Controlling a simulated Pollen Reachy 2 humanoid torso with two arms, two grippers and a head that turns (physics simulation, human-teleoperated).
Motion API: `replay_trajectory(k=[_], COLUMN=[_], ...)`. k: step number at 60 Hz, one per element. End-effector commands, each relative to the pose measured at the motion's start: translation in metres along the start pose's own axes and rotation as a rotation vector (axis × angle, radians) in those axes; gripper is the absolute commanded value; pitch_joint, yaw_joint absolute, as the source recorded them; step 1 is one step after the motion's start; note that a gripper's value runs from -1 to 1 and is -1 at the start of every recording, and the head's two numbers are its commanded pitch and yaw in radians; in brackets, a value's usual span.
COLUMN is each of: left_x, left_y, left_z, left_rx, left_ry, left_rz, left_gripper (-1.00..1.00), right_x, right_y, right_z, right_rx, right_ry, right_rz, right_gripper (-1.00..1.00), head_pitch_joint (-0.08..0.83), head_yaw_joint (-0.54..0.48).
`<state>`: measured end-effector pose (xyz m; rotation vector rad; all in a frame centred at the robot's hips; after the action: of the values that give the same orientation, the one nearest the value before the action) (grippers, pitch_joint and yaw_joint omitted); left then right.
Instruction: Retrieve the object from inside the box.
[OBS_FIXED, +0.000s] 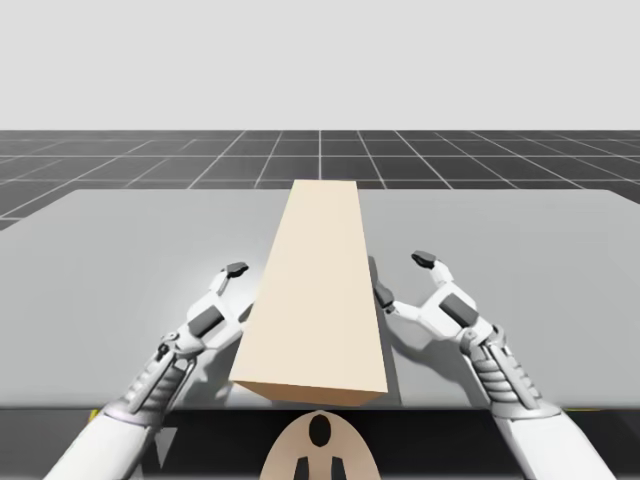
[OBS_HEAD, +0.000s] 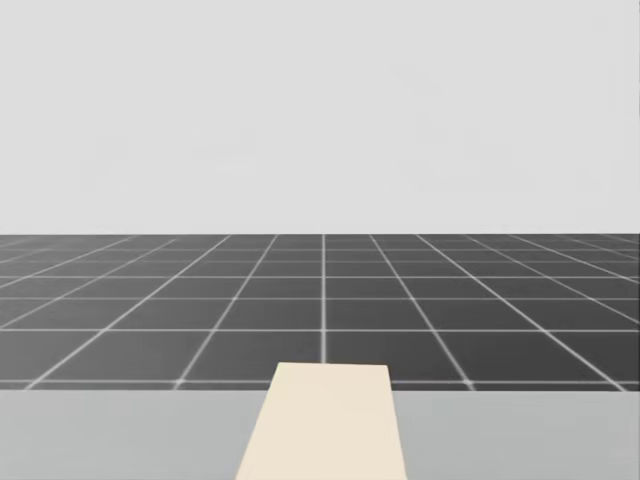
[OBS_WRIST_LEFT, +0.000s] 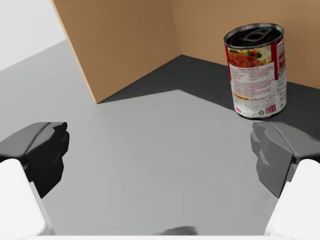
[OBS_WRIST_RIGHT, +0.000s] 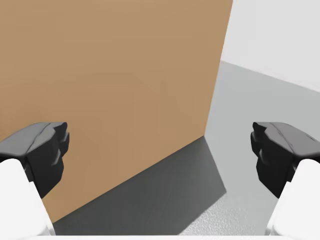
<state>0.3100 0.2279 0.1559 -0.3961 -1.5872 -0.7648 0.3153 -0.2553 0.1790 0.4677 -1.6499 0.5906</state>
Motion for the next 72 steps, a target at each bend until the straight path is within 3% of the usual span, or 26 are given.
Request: replay_trajectory(k=[1, 15, 18, 21, 31, 35, 49, 57, 70, 72], left_x=[0.008, 0.009, 0.008, 0.004, -0.005, -0.006, -0.011, -0.014, -0.02, -0.021], left_y=[-0.022, -0.025, -0.027, -0.026, -0.016, -0.013, -0.012, -0.011, -0.013, -0.013], left_z=[0.0, -0.009, -0.015, -0.02, -0.041, -0.053, -0.091, -0.108, -0.132, -0.137], left_rx=[-0.105, -0.183, -0.22, -0.238, -0.294, -0.315, -0.387, -0.436, -0.501, -0.517], left_ry=[-0.016, -0.012, -0.021, -0.037, -0.042, -0.037, -0.01, -0.01, -0.005, -0.002], left_rz=[-0.018, 0.047, 0.095, 0.077, 0.099, 0.082, 0.059, 0.079, 0.079, 0.064], left_gripper=[-1.0, -1.0, -1.0, -1.0, -1.0, -1.0, -1.0, -1.0, -1.0, -1.0], right_x=[0.005, 0.005, 0.005, 0.006, 0.007, 0.006, 0.007, 0.007, 0.009, 0.009], right_y=[0.008, 0.009, 0.009, 0.009, 0.009, 0.01, 0.013, 0.015, 0.016, 0.016], right_z=[0.003, 0.003, 0.003, 0.004, 0.005, 0.005, 0.005, 0.006, 0.007, 0.007], right_rx=[0.061, 0.053, 0.054, 0.054, 0.061, 0.064, 0.079, 0.09, 0.098, 0.099], right_ry=[-0.031, -0.031, -0.034, -0.037, -0.042, -0.042, -0.046, -0.049, -0.056, -0.056], right_rz=[0.019, 0.032, 0.034, 0.037, 0.041, 0.045, 0.056, 0.062, 0.066, 0.067], right_gripper=[-1.0, -1.0, -1.0, -1.0, -1.0, -1.0, -1.0, -1.0, -1.0, -1.0], head_pitch_joint=[-0.013, -0.012, -0.012, -0.013, -0.009, -0.006, 0.008, 0.01, 0.015, 0.014], head_yaw_joint=[0.0, 0.0, 0.0, 0.0, 0.0, 0.0, 0.01, 0.0, 0.0, -0.01])
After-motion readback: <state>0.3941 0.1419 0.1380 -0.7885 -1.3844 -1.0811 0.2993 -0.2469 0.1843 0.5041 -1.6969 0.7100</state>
